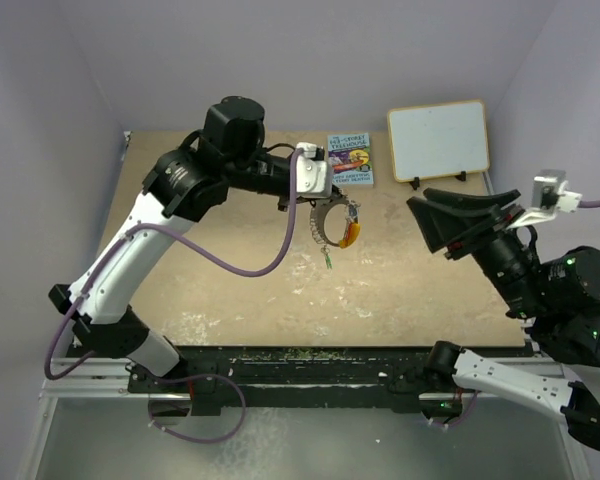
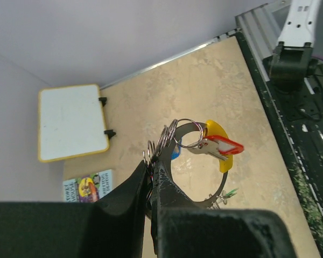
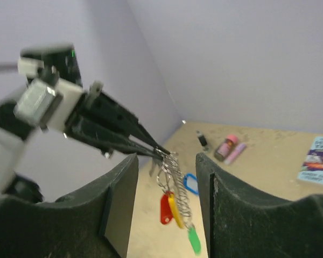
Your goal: Put the keys on the keyring
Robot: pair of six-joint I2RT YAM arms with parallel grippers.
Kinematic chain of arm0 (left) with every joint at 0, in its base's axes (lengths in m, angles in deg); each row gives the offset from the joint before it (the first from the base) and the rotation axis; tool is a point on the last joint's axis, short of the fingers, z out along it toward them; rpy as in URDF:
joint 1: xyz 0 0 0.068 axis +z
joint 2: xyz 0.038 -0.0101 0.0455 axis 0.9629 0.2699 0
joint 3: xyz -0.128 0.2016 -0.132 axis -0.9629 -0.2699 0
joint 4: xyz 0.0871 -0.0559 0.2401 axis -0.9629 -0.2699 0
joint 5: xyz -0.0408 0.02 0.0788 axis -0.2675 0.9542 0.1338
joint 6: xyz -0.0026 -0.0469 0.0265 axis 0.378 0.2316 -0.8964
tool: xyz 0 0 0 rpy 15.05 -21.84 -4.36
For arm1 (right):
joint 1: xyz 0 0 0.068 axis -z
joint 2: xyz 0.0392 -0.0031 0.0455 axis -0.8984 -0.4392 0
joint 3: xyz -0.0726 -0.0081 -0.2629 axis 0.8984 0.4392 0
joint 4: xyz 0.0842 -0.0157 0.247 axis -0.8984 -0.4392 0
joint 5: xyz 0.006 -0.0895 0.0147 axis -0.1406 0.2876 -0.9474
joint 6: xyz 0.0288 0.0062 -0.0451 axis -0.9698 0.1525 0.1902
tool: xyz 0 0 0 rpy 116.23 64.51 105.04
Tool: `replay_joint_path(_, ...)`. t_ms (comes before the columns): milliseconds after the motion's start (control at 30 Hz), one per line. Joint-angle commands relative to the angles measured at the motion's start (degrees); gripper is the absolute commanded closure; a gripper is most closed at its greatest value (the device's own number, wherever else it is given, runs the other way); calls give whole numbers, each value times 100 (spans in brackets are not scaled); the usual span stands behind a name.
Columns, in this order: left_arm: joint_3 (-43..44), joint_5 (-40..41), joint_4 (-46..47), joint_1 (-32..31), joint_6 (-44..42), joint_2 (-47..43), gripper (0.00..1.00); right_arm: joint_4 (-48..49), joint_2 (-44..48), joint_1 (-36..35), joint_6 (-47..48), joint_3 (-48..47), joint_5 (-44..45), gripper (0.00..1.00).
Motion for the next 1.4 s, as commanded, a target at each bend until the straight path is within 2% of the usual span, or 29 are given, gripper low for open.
replay_joint_path(0, 848, -797, -1464, -9, -359, 380, 96, -1075, -309, -1, 1660, -197, -1464, 50)
replay_joint_path(200, 993, -596, -2493, -486, -678, 551, 96, -1829, -559, 4, 2037, -437, -1703, 63)
replay_joint_path(467, 650, -566, -2880, -758, -861, 593, 96, -2144, -824, -3, 2182, -163, -2401, 75)
replay_joint_path(567, 653, -511, -3009, -763, -977, 637, 96, -2087, -778, 2, 2005, -7, -2602, 75)
replay_joint_path(767, 536, -421, -3189, -763, -1332, 760, 96, -2006, -803, -2, 1719, 87, -3225, 67)
replay_joint_path(1367, 643, -289, -3234, -943, -1625, 822, 96, -1294, -1148, 3, 1696, 565, -3599, 69)
